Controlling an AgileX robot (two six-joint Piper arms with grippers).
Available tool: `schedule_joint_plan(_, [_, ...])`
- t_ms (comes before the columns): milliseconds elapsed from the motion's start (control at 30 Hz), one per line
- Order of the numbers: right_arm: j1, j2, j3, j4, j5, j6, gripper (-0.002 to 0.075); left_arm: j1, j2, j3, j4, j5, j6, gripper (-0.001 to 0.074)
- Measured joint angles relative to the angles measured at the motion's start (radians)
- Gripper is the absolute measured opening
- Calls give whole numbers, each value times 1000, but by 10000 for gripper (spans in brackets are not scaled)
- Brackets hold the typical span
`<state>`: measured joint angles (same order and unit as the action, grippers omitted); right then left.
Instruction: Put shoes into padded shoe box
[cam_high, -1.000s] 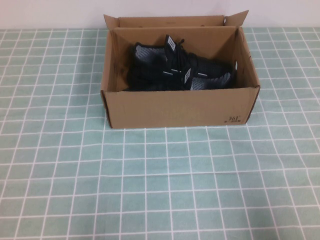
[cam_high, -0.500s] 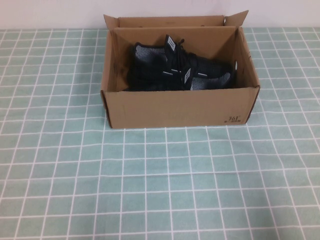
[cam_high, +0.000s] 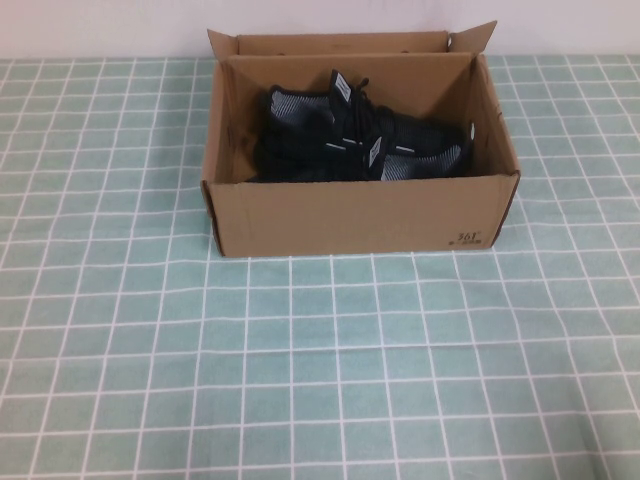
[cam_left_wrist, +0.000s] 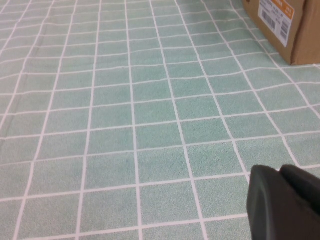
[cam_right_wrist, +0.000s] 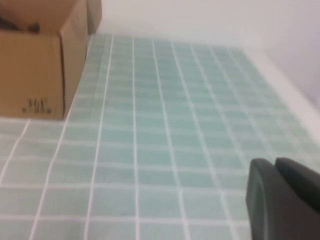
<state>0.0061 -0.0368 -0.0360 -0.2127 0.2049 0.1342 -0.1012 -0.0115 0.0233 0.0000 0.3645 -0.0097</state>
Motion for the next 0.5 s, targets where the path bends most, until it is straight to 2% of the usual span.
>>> schedule_joint_plan(67, [0,0,64,12,-46,30,-8,0,0,0,0,1,0,2])
schedule_joint_plan(200, [0,0,63,17,120,31,-8,0,0,0,0,1,0,2])
schedule_joint_plan(500, [7,0,63,18,122,12,-7,0,0,0,0,1,0,2])
